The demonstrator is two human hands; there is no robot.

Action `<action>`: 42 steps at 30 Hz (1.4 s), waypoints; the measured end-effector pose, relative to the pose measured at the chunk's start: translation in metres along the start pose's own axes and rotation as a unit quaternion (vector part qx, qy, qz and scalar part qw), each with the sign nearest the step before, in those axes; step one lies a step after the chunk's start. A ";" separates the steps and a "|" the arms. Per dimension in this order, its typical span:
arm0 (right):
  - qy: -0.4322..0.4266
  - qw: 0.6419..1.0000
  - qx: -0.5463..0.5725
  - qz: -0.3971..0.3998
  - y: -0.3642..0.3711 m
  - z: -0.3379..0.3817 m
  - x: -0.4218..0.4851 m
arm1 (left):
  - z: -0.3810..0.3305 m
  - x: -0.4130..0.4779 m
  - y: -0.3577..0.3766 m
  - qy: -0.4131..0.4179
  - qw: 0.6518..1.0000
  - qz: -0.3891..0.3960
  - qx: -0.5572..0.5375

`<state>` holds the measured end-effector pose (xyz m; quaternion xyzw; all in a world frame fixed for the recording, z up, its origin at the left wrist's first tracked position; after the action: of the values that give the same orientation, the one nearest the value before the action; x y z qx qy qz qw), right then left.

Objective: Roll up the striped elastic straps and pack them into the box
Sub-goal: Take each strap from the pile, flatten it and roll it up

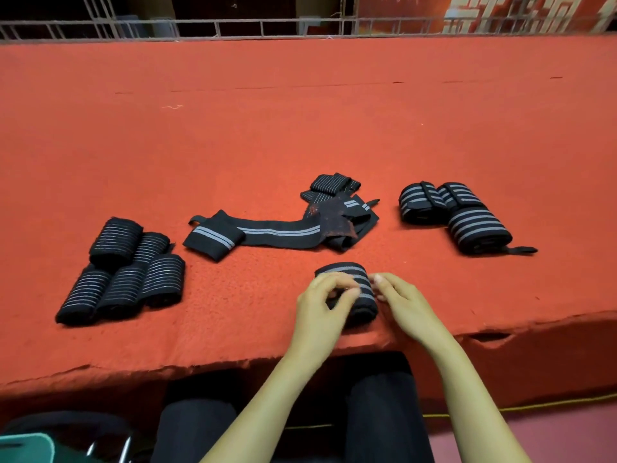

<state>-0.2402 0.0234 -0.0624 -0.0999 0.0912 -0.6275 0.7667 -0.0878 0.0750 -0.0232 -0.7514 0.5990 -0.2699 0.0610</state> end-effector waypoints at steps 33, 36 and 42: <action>-0.059 0.993 0.063 0.077 0.010 -0.007 0.000 | 0.040 0.033 0.013 -0.046 0.978 0.196 -0.046; -0.064 0.994 0.090 0.013 0.003 -0.005 0.003 | 0.039 0.042 0.020 -0.063 0.979 0.182 -0.064; -0.075 0.988 -0.012 -0.137 -0.041 -0.004 0.012 | 0.031 0.060 0.065 -0.112 0.971 0.184 -0.103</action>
<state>-0.2777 0.0034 -0.0556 -0.1670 0.0264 -0.7162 0.6771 -0.1209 -0.0062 -0.0564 -0.6561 0.7407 -0.1049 0.0989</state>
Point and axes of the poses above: each hand's wrist, its own x-axis towards the middle knuckle, its own y-axis out of the palm, z = x × y, the point moved 7 cm from there along x, towards the middle knuckle, and after that the axes turned 9 degrees about x, right-handed, at the moved point
